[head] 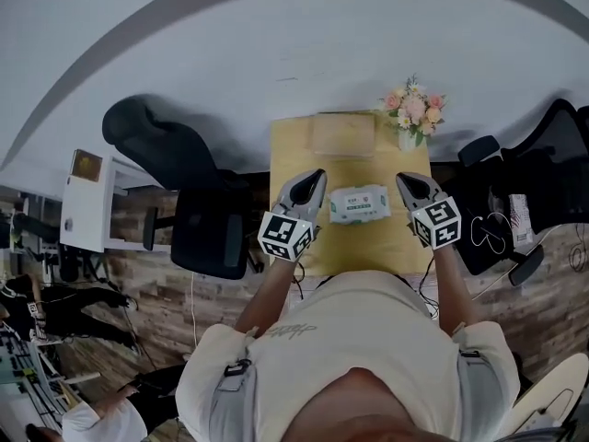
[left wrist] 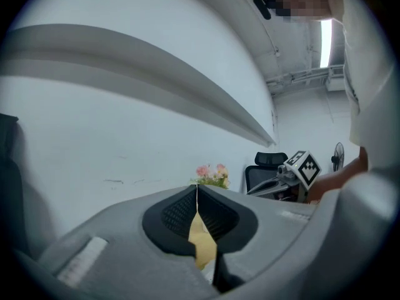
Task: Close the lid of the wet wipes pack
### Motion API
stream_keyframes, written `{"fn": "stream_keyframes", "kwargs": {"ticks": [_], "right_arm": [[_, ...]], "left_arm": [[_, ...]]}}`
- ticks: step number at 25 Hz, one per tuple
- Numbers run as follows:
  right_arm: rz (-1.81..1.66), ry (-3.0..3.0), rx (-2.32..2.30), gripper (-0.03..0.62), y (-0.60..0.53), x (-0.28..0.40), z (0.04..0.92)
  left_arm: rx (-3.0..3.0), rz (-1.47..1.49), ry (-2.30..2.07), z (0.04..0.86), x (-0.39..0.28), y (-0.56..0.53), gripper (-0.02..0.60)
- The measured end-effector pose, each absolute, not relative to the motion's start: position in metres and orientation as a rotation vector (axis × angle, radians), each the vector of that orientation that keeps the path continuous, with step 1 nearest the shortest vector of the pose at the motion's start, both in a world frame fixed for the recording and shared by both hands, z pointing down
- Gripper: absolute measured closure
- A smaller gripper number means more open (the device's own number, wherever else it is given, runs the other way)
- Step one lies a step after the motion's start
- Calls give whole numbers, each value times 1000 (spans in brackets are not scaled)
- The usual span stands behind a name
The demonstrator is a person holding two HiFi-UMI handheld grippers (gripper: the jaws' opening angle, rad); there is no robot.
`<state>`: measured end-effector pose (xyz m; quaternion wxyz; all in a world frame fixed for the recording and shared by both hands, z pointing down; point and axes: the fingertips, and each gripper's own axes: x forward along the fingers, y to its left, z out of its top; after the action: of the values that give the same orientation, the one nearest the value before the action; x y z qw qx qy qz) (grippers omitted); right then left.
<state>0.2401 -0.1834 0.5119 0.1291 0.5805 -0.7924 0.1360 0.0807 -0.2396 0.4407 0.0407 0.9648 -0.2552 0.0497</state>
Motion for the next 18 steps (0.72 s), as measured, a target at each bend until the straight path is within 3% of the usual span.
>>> {"fn": "stream_keyframes", "kwargs": {"ticks": [18], "right_arm": [[45, -2430, 1829, 592, -185, 266, 368]], "left_arm": [[3197, 15, -787, 335, 110, -253, 563]]}}
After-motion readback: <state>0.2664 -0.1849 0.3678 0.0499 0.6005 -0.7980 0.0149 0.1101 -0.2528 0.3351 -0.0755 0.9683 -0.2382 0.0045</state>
